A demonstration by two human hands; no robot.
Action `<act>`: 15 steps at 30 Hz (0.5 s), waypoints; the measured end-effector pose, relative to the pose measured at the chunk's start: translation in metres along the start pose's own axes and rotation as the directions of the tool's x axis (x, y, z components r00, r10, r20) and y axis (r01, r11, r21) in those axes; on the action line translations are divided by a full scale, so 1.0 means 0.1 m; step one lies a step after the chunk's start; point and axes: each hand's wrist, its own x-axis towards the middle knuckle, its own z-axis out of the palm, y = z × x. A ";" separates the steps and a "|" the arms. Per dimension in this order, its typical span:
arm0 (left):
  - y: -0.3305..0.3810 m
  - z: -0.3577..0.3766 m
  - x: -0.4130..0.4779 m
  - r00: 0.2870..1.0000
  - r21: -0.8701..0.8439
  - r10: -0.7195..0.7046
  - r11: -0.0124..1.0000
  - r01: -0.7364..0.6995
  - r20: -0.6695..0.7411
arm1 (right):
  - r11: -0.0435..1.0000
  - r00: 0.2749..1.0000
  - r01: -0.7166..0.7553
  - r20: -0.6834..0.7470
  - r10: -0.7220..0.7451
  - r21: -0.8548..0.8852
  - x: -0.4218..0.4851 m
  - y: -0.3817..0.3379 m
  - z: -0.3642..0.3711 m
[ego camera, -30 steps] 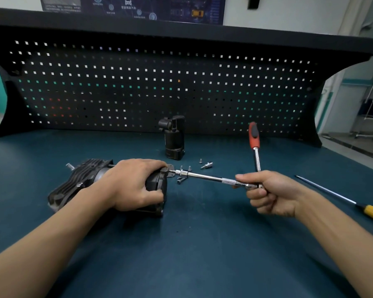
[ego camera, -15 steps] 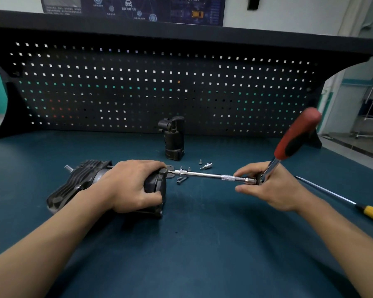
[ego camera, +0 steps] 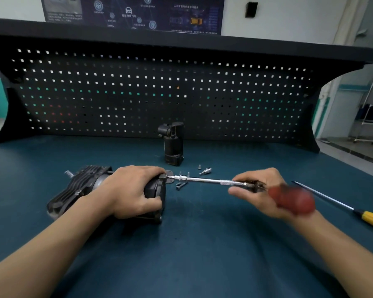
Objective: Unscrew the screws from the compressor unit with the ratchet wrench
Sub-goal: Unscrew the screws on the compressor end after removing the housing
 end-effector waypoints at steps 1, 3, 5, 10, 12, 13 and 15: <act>-0.01 0.00 0.01 1.000 0.001 -0.002 1.000 0.002 0.004 | 0.994 0.997 -0.065 0.052 0.061 0.086 0.01 0.00 0.01; -0.03 -0.01 0.02 1.000 0.000 -0.004 1.000 0.004 0.007 | 0.947 0.980 -0.192 0.106 0.169 0.259 0.06 -0.01 0.02; -0.04 0.00 0.02 1.000 -0.001 -0.001 1.000 0.001 0.001 | 0.838 0.921 -0.388 0.177 0.346 0.383 0.10 -0.04 0.01; -0.04 0.02 0.01 1.000 -0.005 0.004 1.000 -0.004 0.002 | 0.512 0.666 -0.745 0.528 0.526 0.428 0.13 -0.09 -0.05; -0.04 0.02 0.01 1.000 -0.009 0.000 1.000 0.000 -0.003 | 0.362 0.565 -0.825 0.668 0.485 0.434 0.13 -0.08 -0.09; -0.04 0.02 0.00 1.000 -0.009 -0.003 1.000 0.003 -0.003 | 0.285 0.526 -0.851 0.720 0.454 0.442 0.13 -0.07 -0.11; -0.04 0.01 0.00 1.000 -0.005 -0.009 1.000 0.009 0.005 | 0.132 0.480 -0.873 0.781 0.399 0.470 0.14 -0.08 -0.14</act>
